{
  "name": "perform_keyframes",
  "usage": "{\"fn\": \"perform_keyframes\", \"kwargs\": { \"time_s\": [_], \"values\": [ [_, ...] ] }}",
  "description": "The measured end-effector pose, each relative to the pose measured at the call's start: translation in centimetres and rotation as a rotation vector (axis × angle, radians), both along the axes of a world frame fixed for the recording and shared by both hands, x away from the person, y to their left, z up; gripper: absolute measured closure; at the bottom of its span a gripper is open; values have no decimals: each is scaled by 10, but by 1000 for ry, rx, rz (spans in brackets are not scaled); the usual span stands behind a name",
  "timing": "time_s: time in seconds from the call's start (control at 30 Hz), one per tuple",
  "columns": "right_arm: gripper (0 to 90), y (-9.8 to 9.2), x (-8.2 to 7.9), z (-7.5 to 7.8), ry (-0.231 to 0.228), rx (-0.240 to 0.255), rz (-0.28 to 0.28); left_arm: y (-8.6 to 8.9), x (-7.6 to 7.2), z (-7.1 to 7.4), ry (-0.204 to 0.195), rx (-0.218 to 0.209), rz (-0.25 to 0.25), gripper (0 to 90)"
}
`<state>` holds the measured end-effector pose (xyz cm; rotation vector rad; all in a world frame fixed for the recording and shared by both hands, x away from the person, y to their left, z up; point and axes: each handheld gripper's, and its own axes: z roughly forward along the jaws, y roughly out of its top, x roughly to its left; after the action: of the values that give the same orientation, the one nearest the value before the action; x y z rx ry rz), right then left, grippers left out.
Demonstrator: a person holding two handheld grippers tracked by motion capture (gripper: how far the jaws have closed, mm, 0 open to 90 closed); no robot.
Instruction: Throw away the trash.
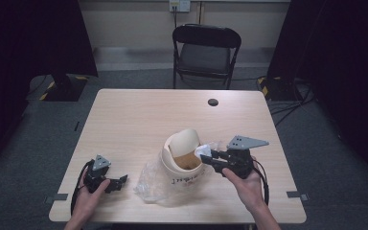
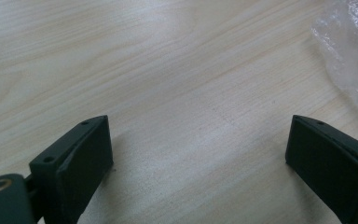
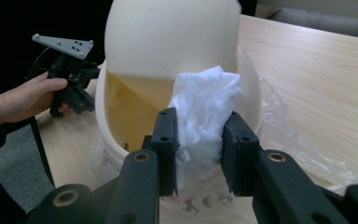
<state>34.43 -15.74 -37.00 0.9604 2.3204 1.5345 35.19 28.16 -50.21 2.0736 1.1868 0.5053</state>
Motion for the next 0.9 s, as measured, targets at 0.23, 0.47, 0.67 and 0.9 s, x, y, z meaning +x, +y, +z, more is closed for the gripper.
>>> {"fn": "perform_keyframes", "kwargs": {
  "time_s": [0.23, 0.47, 0.67, 0.9],
  "values": [
    [702, 9, 0, -3, 13, 9, 34, 0, 0, 0, 0, 0, 0, 66],
    [701, 18, 3, -3, 12, 2, 53, 0, 0, 0, 0, 0, 0, 66],
    [697, 26, 6, -4, 2, -21, 57, 0, 0, 0, 0, 0, 0, 66],
    [682, 37, 8, -3, -3, -54, 71, 0, 0, 0, 0, 0, 0, 66]
  ]
}}
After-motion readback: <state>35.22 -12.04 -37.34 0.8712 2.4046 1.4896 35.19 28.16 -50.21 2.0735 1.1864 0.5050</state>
